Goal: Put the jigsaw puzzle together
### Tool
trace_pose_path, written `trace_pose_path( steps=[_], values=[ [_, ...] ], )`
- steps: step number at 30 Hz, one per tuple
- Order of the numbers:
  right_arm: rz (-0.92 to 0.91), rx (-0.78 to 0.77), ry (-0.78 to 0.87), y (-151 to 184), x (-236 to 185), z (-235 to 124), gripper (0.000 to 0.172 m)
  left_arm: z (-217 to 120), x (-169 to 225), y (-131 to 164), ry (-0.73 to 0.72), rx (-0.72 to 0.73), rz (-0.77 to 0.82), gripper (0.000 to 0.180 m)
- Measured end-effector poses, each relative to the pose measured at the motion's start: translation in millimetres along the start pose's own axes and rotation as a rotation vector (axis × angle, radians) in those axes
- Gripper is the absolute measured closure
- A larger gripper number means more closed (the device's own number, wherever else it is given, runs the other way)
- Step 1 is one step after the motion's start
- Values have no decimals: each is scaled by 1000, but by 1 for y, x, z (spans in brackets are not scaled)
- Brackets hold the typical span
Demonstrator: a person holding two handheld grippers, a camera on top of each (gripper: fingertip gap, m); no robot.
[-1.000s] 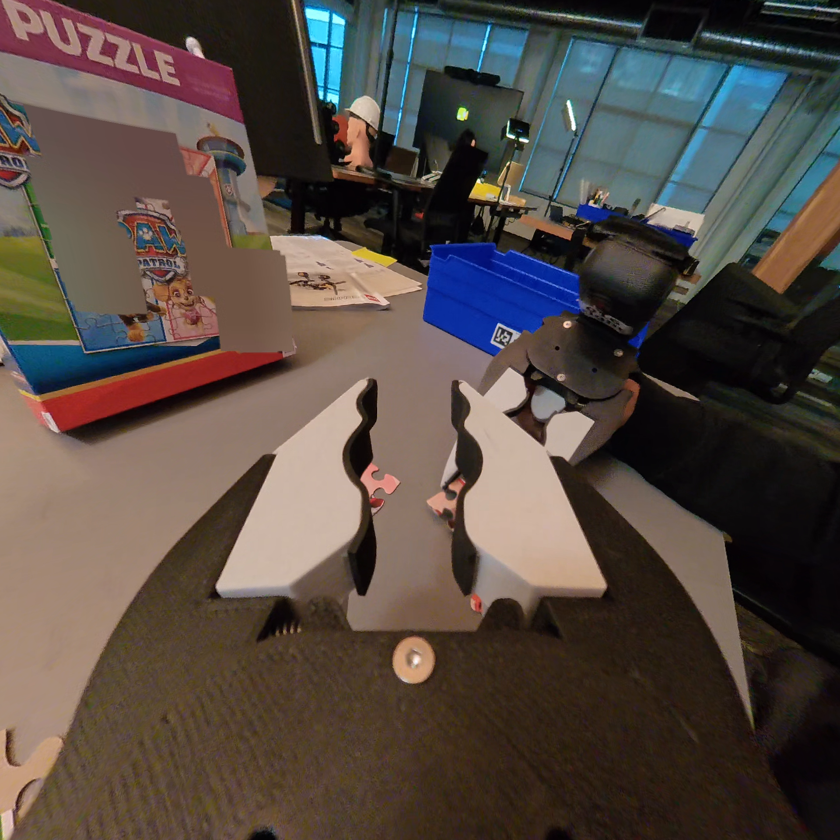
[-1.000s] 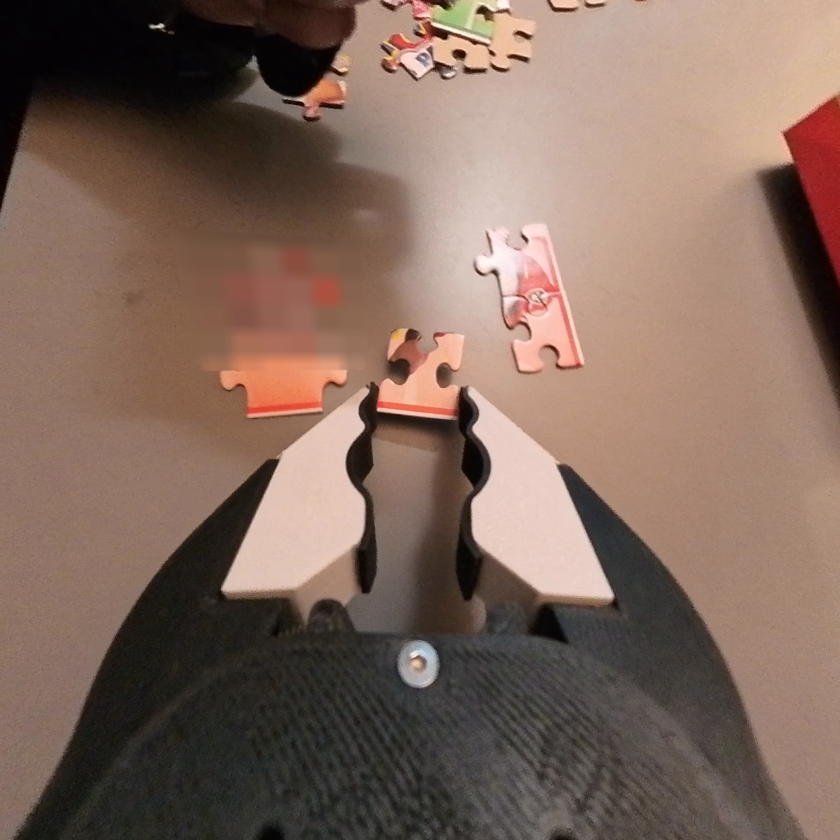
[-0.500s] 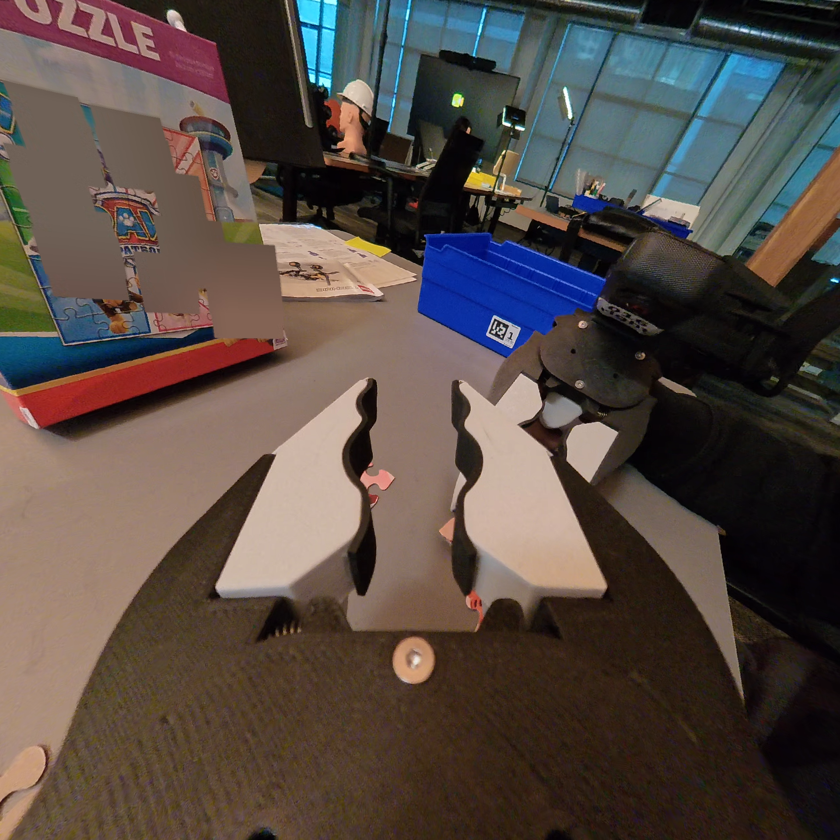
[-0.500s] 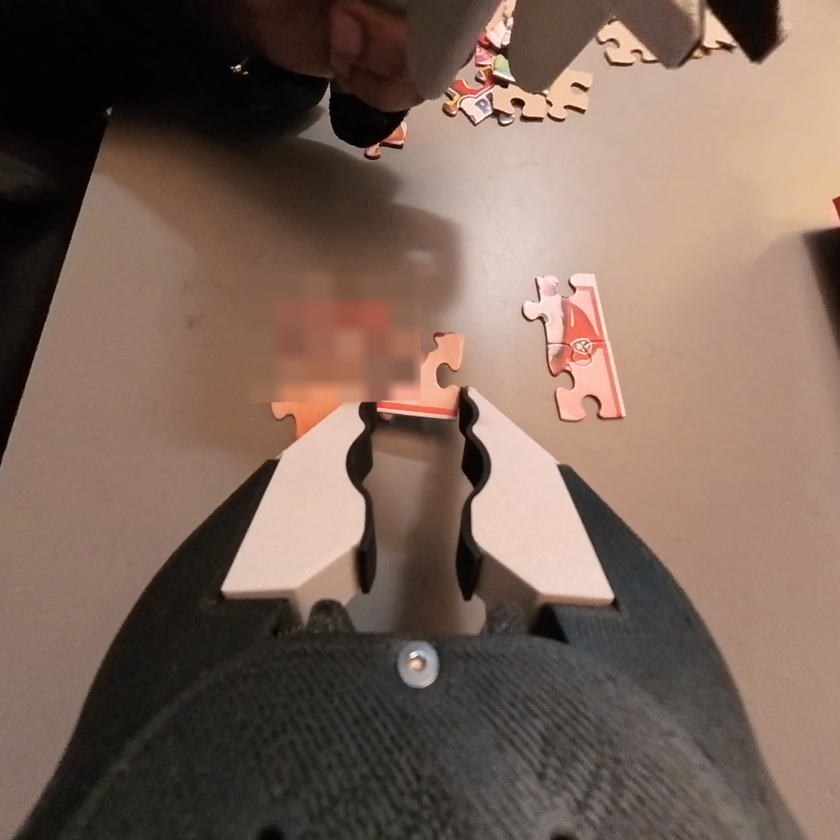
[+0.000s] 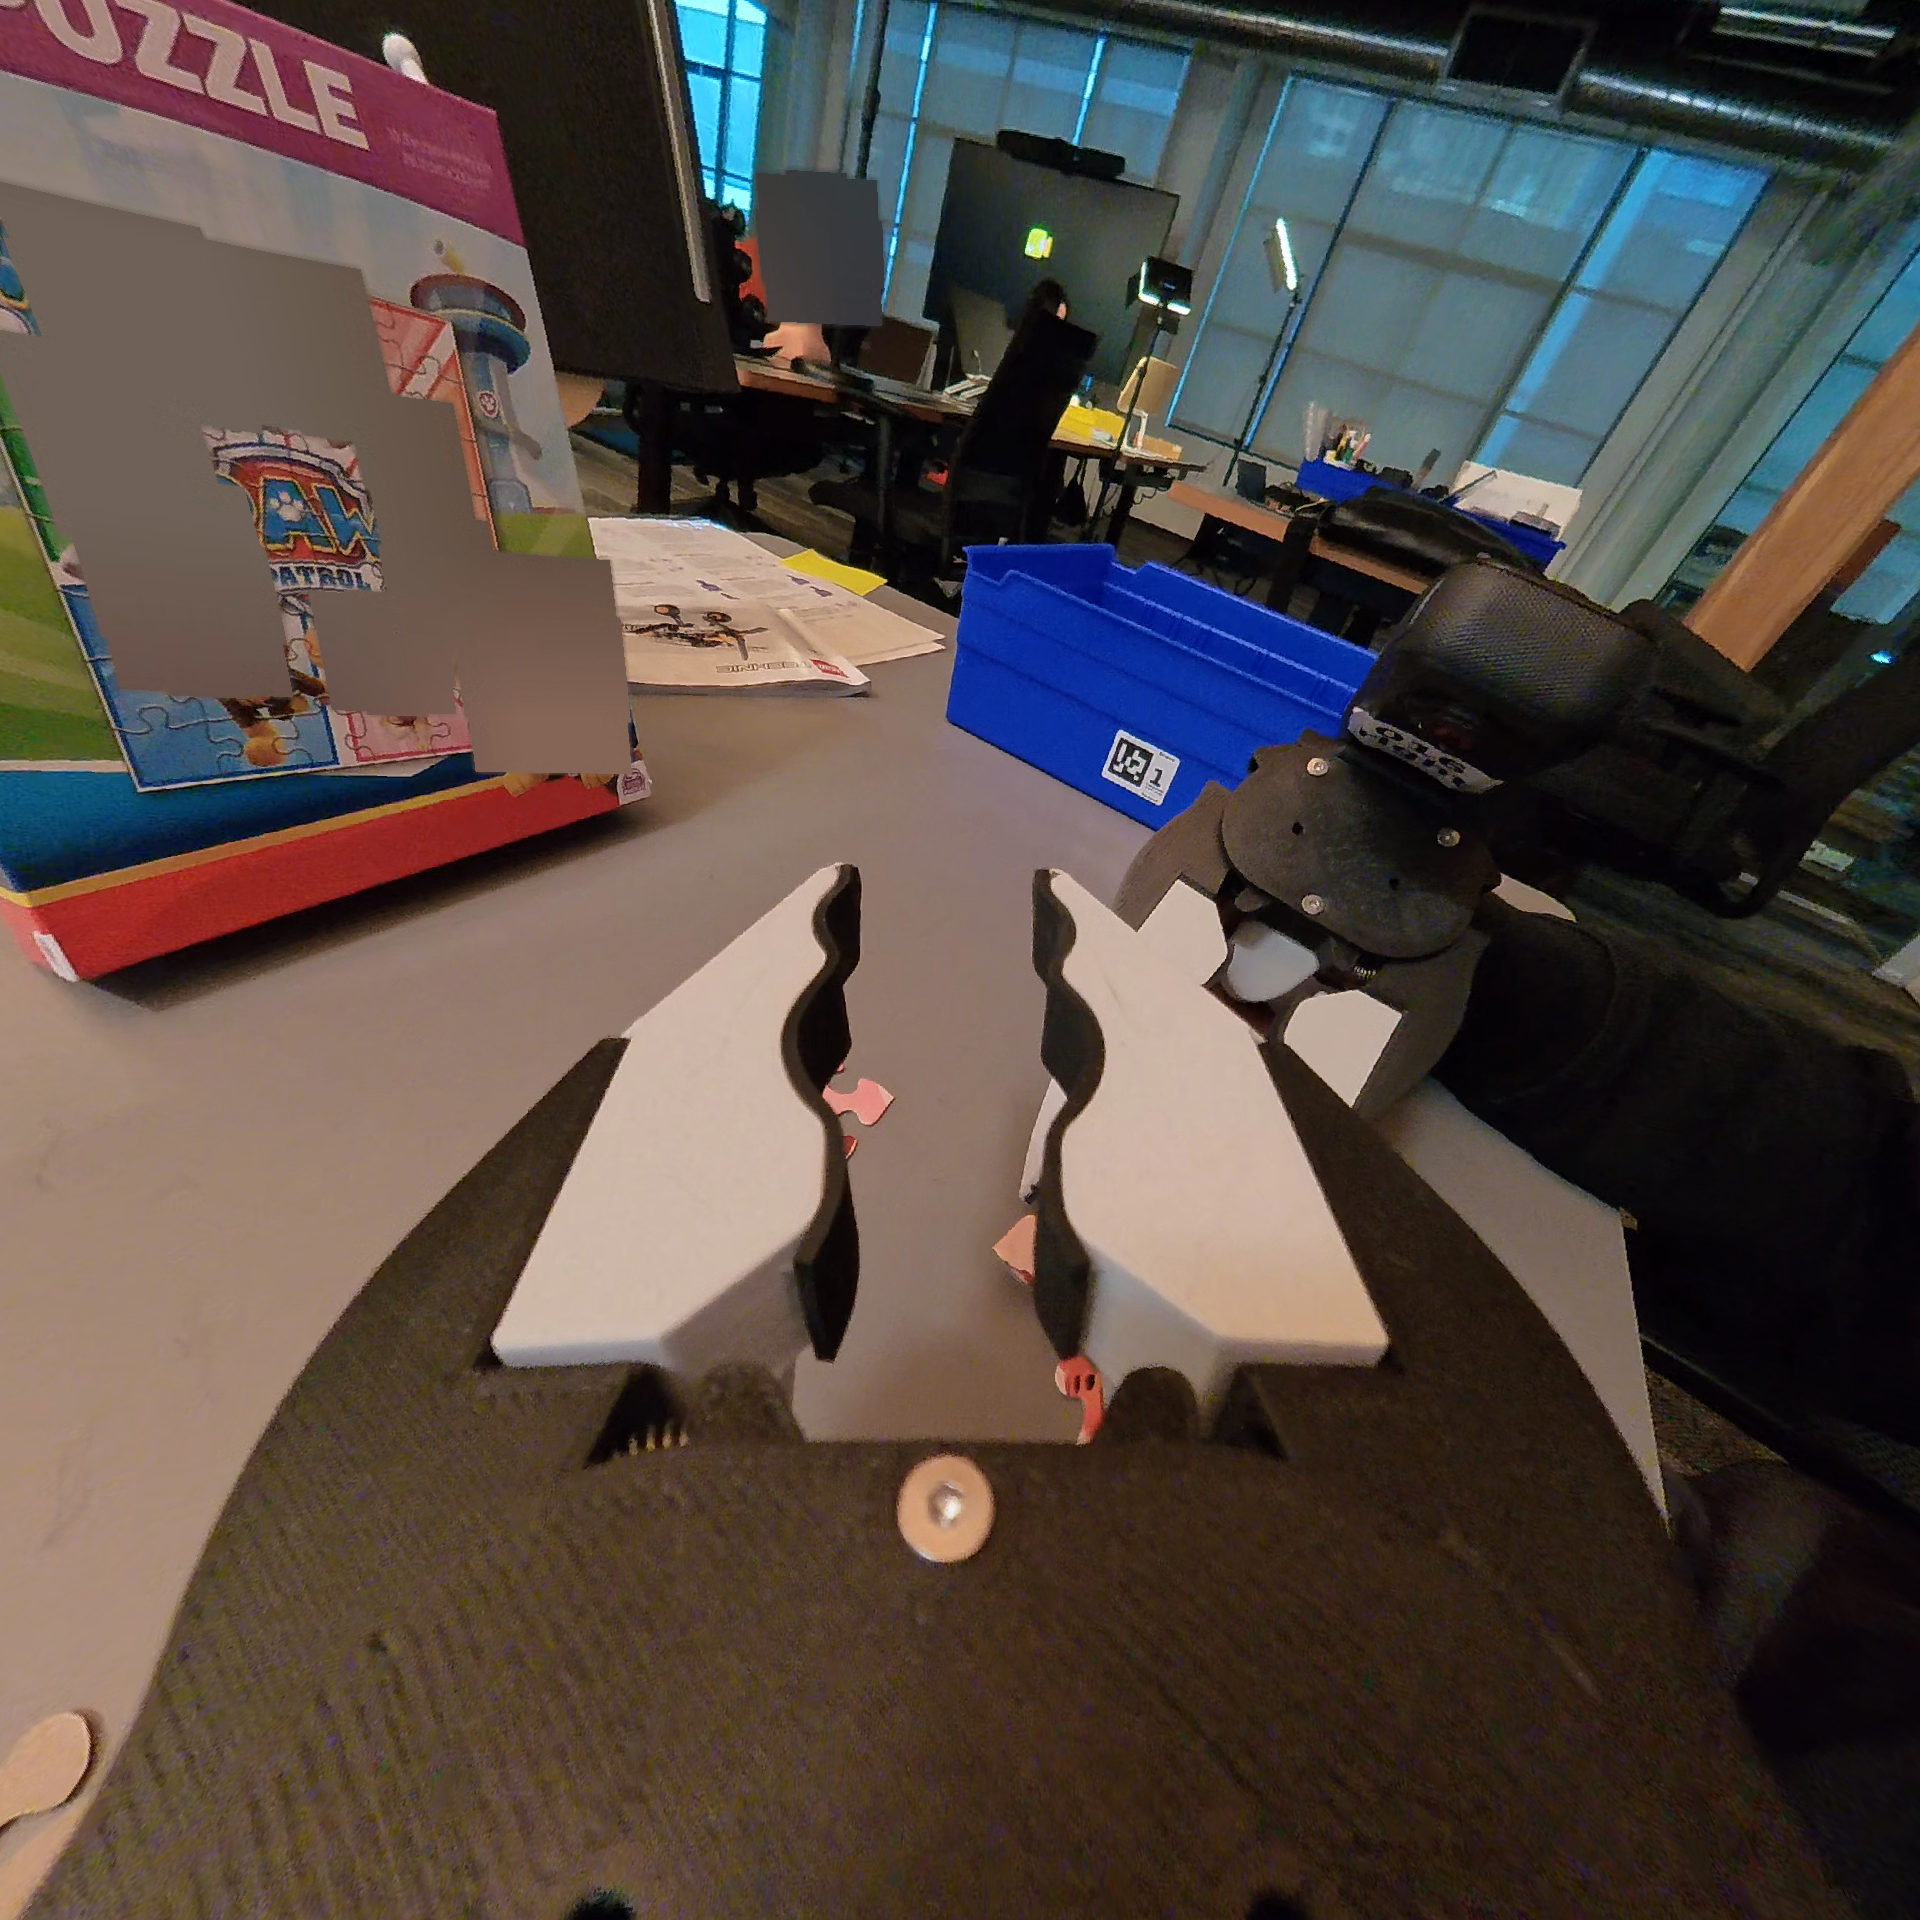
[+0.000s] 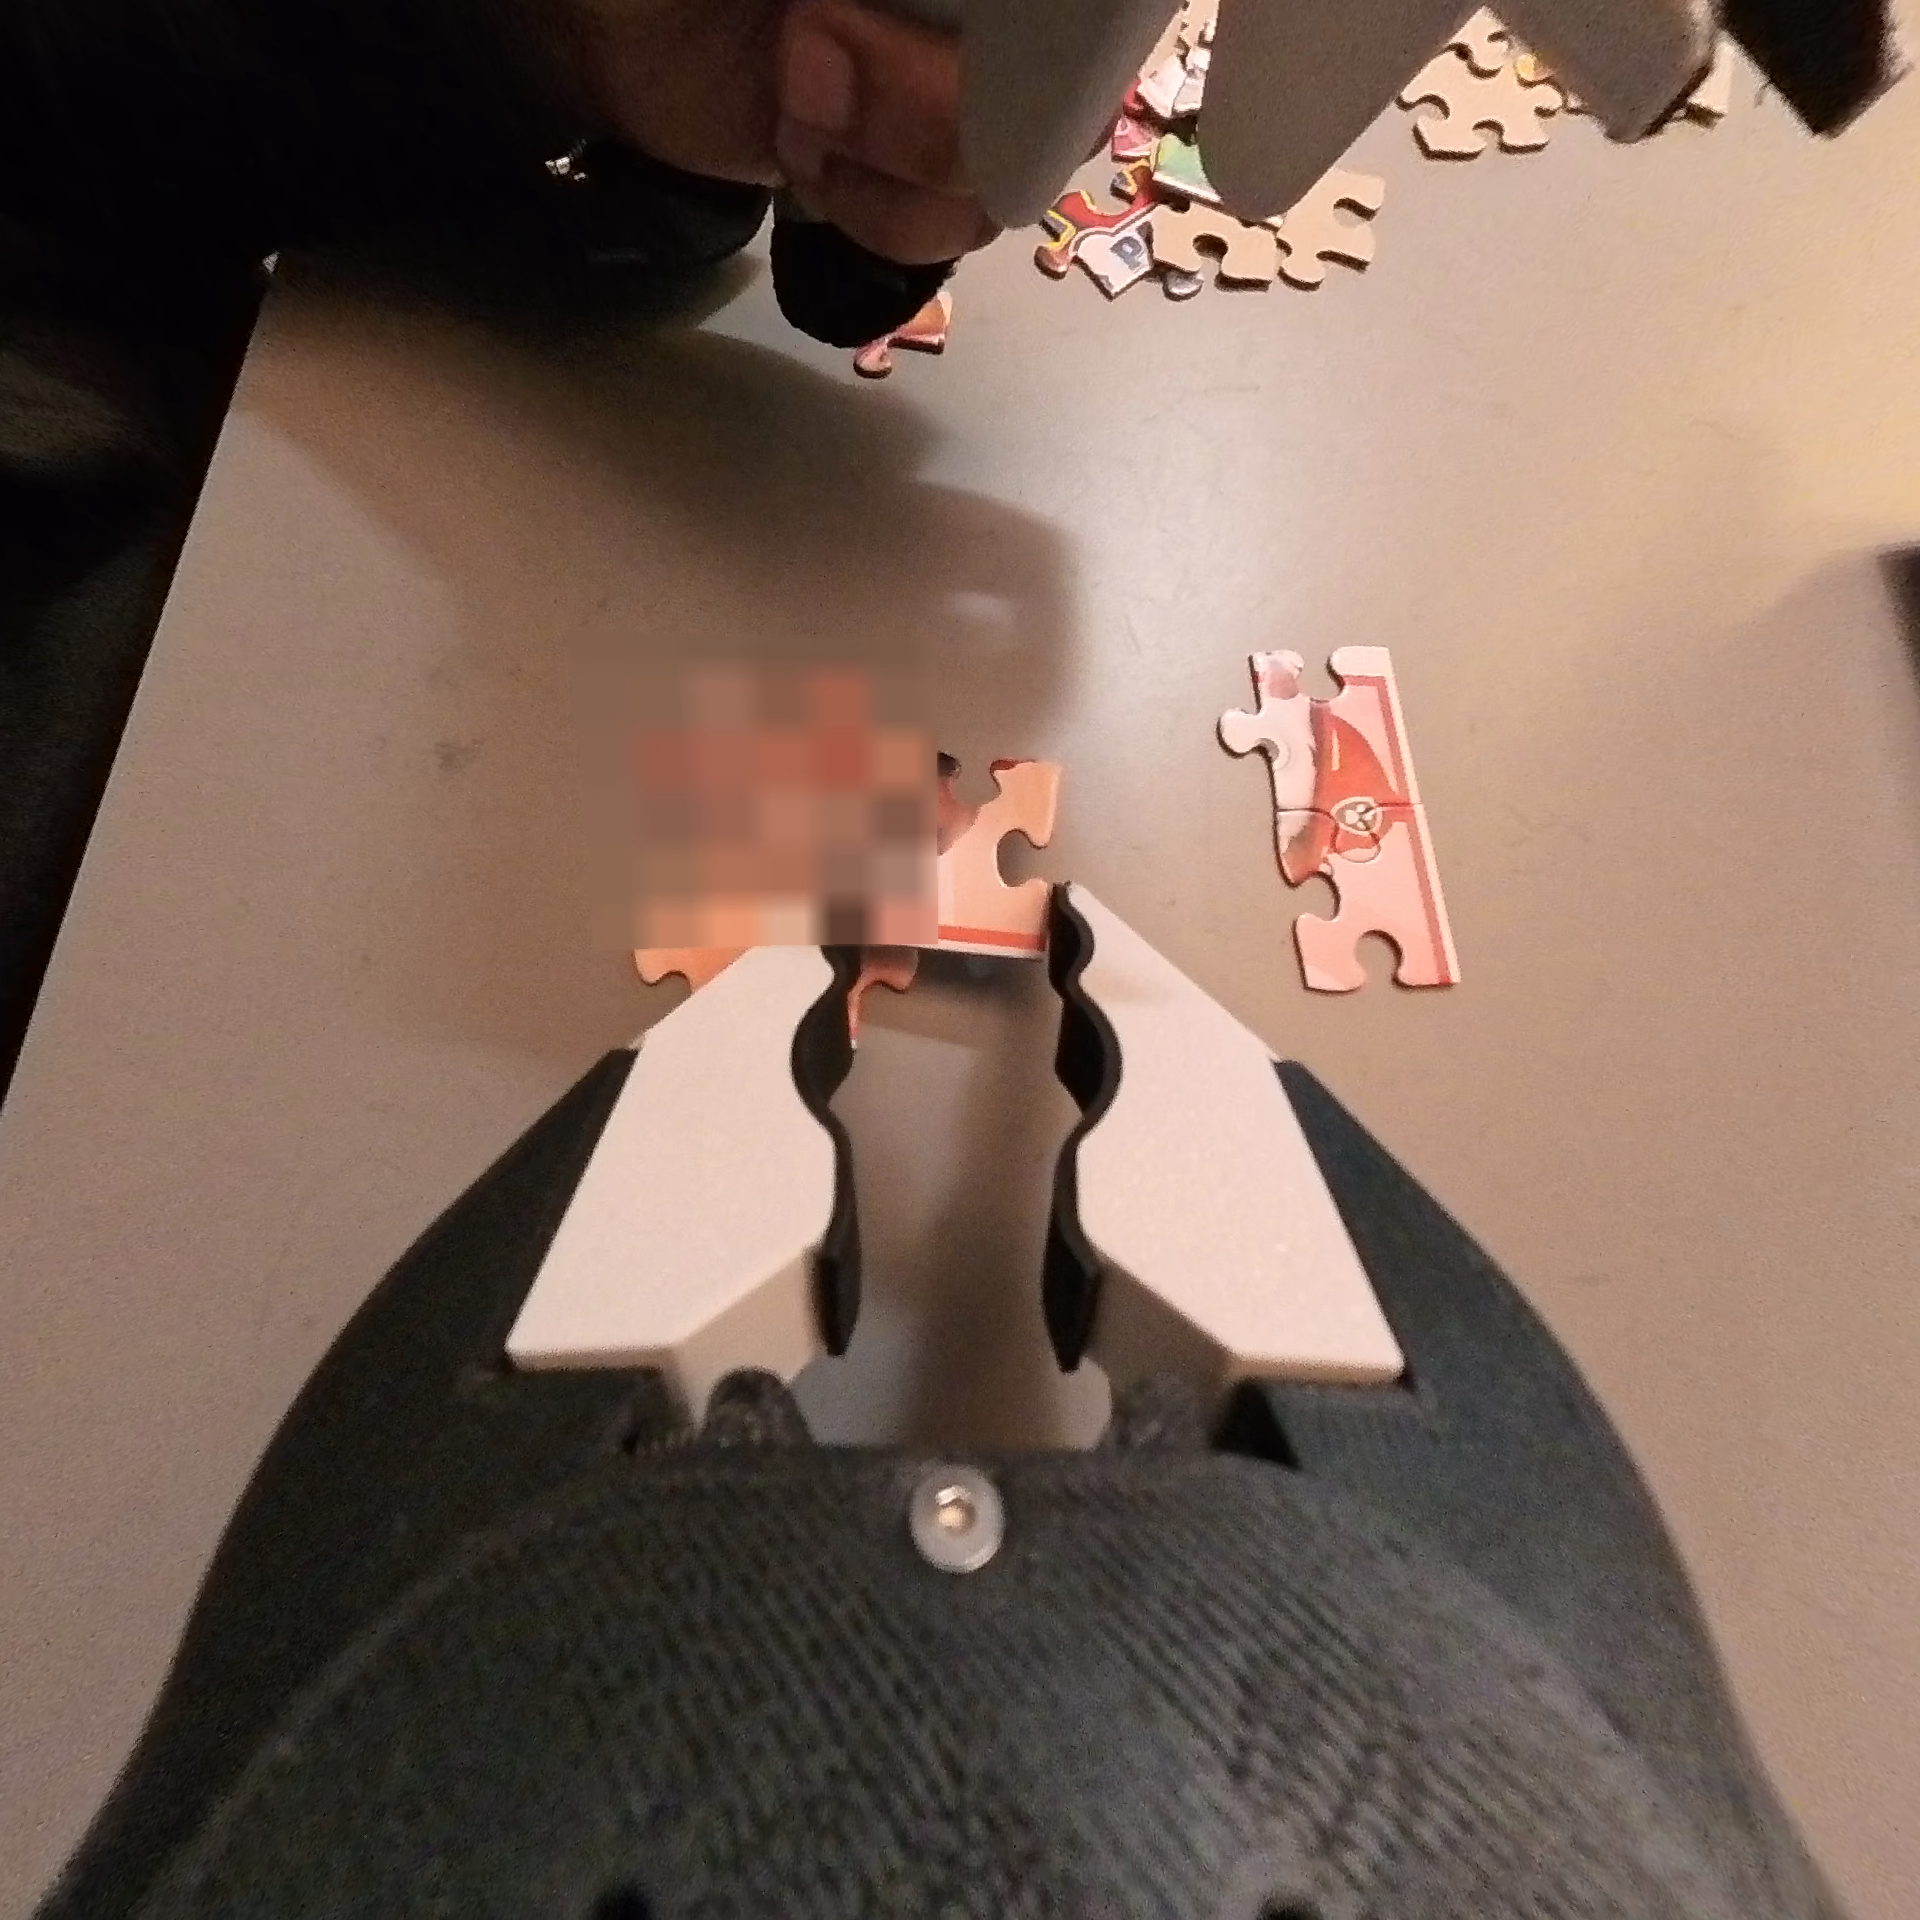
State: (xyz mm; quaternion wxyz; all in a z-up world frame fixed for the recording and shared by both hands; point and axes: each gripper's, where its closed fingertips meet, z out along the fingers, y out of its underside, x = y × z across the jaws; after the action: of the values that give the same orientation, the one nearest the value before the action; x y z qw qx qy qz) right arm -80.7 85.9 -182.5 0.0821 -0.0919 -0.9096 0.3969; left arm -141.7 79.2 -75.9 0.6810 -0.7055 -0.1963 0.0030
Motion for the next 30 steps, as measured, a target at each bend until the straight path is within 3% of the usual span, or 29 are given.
trace_pose_path(
  steps=[30],
  values=[
    [-39,-11,-18,-10,-5,16,137,2,1,0,7,-2,-5,149]
  ],
)
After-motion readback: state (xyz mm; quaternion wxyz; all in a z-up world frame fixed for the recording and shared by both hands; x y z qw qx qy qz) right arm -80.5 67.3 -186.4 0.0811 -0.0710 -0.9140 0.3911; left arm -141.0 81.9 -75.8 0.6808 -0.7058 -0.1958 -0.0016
